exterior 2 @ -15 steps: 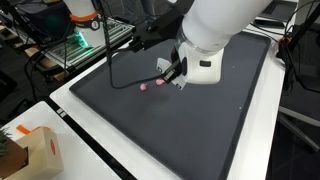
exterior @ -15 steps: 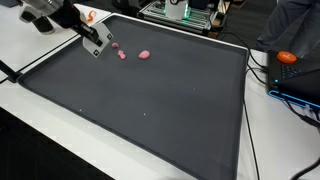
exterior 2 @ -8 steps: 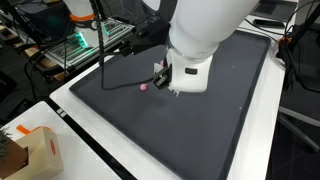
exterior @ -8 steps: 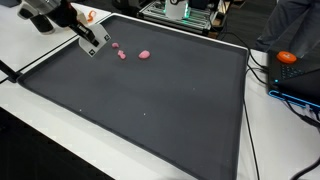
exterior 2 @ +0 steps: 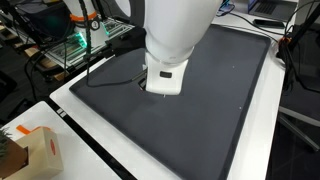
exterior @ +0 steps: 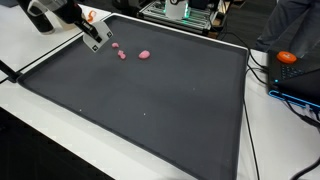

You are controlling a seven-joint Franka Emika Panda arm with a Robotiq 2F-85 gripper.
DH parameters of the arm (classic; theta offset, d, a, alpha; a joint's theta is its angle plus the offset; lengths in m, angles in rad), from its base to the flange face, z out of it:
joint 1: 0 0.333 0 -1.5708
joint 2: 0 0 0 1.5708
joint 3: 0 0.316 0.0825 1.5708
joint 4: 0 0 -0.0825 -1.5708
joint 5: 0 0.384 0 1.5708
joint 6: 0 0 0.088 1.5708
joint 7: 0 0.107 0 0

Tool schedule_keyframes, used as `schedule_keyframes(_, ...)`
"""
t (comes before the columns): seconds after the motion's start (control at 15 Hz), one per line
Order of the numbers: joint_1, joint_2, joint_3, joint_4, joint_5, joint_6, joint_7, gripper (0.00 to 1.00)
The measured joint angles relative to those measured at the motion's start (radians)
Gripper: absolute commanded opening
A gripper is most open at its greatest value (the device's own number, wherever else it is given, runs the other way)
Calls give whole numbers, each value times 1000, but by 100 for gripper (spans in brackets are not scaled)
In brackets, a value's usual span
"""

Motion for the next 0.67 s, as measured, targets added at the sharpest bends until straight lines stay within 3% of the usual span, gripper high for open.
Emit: schedule_keyframes(0.67,-23,-138,-10,-227,0,145,-89,1)
